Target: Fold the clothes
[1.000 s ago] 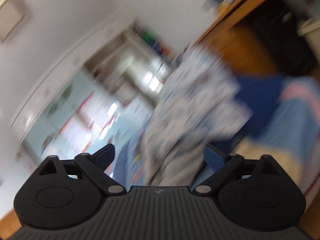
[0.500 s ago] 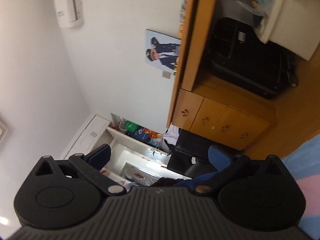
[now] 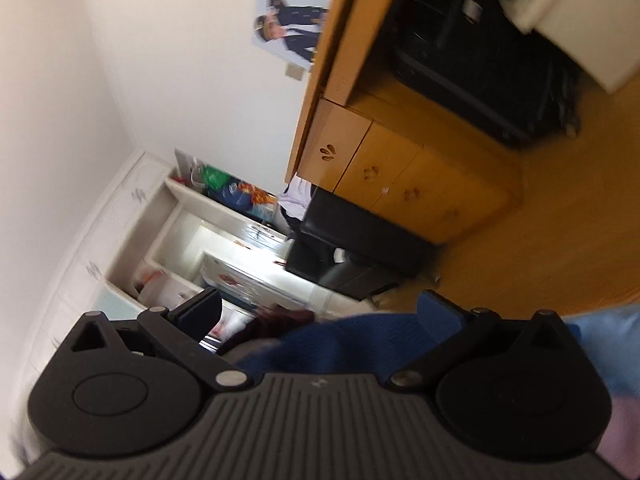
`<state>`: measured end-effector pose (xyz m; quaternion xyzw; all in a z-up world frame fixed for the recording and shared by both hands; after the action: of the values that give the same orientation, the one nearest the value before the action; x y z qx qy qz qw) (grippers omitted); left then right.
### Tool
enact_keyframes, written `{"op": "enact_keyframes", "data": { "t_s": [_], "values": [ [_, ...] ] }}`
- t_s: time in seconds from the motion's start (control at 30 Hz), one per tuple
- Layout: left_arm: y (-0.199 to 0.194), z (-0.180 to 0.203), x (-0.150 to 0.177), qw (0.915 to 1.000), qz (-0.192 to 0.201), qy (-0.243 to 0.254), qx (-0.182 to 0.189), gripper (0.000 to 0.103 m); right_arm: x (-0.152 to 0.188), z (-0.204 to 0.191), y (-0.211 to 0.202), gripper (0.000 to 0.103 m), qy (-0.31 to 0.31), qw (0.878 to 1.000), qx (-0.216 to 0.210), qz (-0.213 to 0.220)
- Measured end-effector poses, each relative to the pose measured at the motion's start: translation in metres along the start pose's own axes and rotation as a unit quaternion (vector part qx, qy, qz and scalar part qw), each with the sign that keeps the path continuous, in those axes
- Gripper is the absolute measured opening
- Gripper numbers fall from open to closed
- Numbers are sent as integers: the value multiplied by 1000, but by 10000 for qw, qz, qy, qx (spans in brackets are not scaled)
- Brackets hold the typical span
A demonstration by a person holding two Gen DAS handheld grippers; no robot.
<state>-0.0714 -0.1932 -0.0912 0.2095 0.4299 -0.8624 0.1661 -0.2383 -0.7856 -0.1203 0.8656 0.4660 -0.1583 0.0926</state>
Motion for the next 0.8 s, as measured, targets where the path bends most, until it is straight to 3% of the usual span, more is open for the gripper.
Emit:
{"op": "enact_keyframes", "data": {
  "t_s": [0.2,0.3,0.37,0.57,0.8],
  "values": [
    [-15,-3,-3,9997,73,-202,98,102,-56,-64,-40,100,243,9941,-931,507],
    [-28,-2,-4,9993,181,-248,220,102,-82,-108,-59,100,240,9874,-1525,349],
    [-38,-5,-6,9987,291,-312,267,102,-94,-143,-79,100,-86,9800,-1950,392],
    [-75,-23,-13,9960,632,-502,395,102,-104,-243,-154,103,-920,9517,-2821,786],
    [-121,-63,-19,9923,945,-639,485,102,-79,-344,-207,103,-1143,9219,-3684,375]
  ]
}}
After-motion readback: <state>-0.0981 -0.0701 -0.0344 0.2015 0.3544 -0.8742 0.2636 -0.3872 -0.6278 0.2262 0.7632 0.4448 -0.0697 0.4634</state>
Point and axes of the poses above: each gripper's, at about its wrist camera, not at the fingertips, and y roughly the way its jaws point, z to its right, x to its underside, the point moved 1 cm from there along y, roughly the way its jaws point, and after that the axes turned 3 degrees about -y, right-handed, at the moved point
